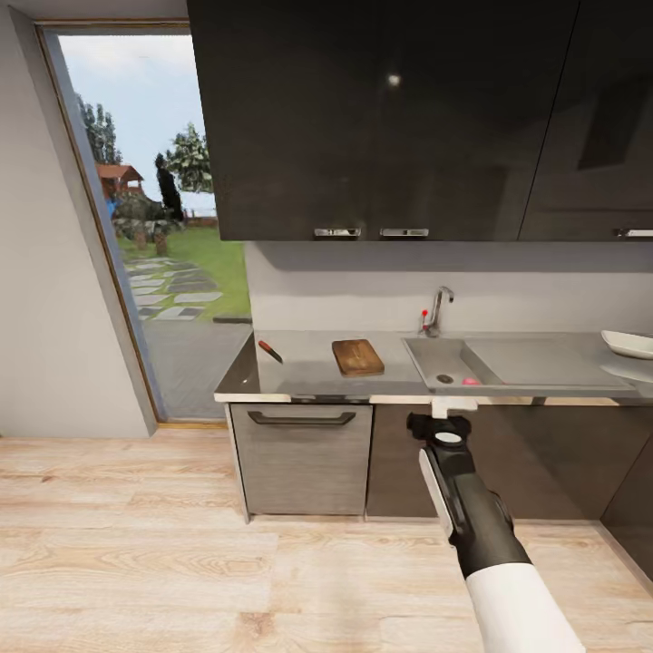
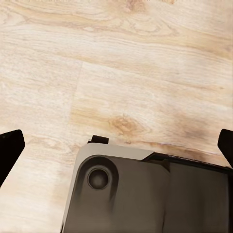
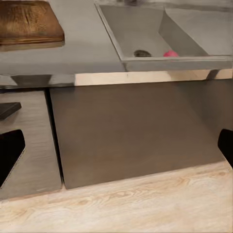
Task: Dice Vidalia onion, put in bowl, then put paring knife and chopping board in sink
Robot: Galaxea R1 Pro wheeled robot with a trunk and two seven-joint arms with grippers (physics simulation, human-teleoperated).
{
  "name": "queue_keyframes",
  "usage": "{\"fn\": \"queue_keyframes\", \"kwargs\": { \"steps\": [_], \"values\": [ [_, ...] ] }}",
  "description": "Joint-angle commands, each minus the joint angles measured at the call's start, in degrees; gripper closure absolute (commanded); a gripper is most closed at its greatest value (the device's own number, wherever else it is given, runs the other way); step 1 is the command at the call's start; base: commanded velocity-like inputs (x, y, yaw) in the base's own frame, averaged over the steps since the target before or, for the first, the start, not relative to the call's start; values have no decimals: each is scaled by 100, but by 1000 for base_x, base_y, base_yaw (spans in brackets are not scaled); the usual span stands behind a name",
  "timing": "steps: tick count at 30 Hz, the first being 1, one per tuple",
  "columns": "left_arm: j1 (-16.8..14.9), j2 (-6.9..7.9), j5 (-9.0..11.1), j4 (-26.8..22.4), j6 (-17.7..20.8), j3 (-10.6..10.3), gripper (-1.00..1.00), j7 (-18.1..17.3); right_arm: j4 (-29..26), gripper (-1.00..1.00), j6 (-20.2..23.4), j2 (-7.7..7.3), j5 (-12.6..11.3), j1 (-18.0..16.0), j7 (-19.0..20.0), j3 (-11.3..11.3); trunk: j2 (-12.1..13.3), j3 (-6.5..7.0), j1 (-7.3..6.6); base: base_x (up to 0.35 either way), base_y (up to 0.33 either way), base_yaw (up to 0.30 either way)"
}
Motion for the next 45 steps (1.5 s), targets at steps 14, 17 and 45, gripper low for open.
{"fn": "queue_keyframes", "kwargs": {
  "steps": [14, 17, 45],
  "values": [
    [1, -3, 21, 5, -11, 0, -100, -4, 269, -100, 92, 58, 71, -220, -16, 9, -5, -4, 3, 232, 0, 0],
    [1, -3, 21, 5, -11, -1, -100, -5, 287, -100, 92, 58, 68, -221, -11, 9, -5, -4, 3, 310, 11, 0],
    [1, -2, 21, 6, -11, -2, -100, -1, 308, -100, 92, 28, 62, -222, 154, 42, -5, -4, 3, 315, 44, 0]
  ]
}}
